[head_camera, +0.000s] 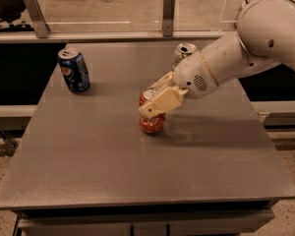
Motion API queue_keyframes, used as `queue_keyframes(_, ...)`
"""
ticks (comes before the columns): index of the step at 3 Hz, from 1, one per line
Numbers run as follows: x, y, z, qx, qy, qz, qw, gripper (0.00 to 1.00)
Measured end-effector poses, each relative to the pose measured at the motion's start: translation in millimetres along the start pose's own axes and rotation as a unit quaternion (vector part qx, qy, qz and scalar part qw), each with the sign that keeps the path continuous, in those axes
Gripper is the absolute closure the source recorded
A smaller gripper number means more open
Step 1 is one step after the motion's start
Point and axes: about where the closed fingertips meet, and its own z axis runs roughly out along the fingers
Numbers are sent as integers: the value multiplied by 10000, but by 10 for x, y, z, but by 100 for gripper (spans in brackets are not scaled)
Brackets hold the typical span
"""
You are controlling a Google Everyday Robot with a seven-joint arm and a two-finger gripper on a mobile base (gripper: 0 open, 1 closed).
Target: Place coke can upright
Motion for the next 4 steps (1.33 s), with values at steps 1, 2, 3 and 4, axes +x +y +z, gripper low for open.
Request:
queue_keyframes(1, -2, 1, 0, -1, 0, -1, 10000, 58)
queue_keyframes(2, -10, 11, 14, -14, 7, -12, 10000, 35)
queue_keyframes(3, -19, 21, 28, -28, 13, -23, 10000, 12)
queue_keyframes(4, -27, 31, 41, -40, 19, -34, 10000, 0)
